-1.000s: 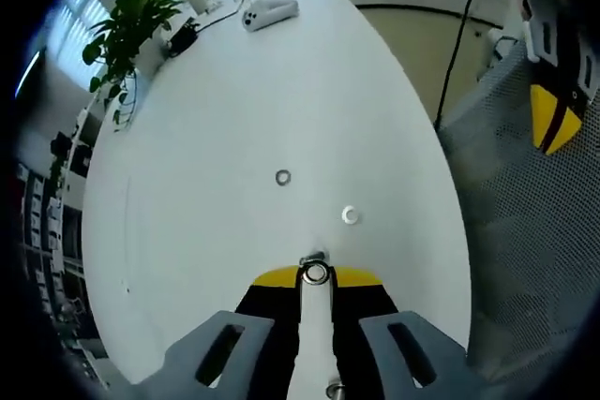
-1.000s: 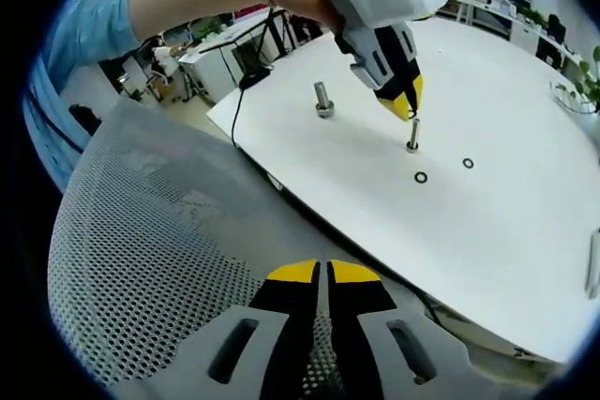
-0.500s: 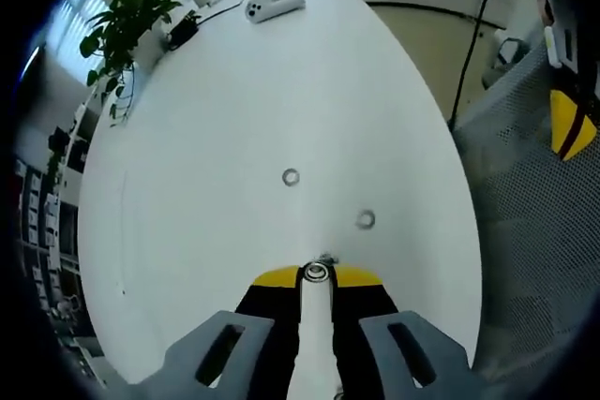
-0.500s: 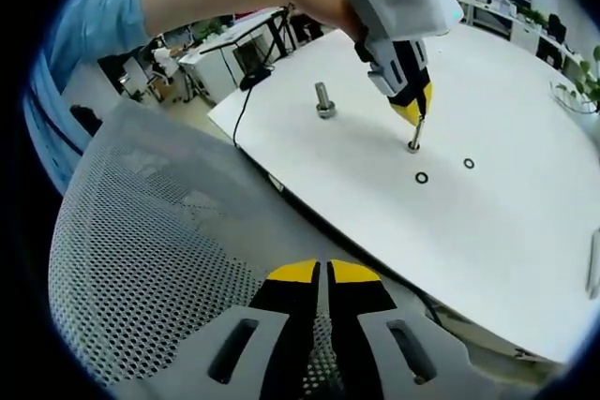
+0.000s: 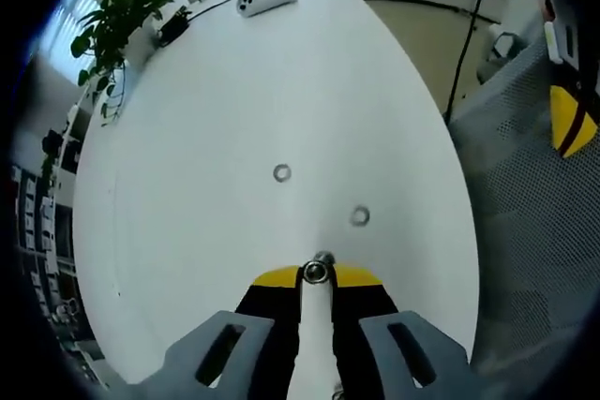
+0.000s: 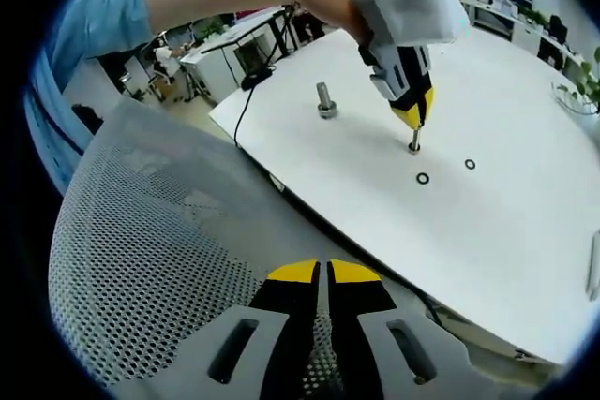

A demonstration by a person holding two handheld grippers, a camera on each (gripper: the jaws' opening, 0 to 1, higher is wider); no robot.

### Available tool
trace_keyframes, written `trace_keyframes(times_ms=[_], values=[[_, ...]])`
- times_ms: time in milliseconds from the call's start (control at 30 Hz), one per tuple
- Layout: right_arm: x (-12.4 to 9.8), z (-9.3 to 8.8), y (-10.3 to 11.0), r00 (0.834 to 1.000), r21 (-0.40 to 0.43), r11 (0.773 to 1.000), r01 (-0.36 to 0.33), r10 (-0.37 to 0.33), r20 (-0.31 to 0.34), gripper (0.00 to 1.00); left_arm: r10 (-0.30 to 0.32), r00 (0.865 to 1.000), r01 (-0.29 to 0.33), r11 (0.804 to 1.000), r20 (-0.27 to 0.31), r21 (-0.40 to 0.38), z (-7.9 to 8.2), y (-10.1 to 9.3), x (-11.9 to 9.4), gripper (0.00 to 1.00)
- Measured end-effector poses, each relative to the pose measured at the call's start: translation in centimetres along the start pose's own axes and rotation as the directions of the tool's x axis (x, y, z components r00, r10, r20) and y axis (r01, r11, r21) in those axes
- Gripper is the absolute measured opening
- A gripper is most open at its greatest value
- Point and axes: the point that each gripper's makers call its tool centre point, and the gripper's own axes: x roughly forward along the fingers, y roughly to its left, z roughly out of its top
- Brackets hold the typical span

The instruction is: Place the washer onto the threaded stud by aligning its center hole with the stud, sliding it down to the base, and recovering from edge contact or off-axis alignment until the washer reaches the visible bottom stop.

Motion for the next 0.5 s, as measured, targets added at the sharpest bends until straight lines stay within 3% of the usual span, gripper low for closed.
trace_keyframes(times_ms=[500], values=[[0.0, 0.0, 0.0, 1.0, 0.004, 1.0, -0.002, 0.002, 0.005, 0.06, -0.036, 0.997, 0.037, 0.999, -0.075, 0.006, -1.0, -0.5, 3.1, 0.08]])
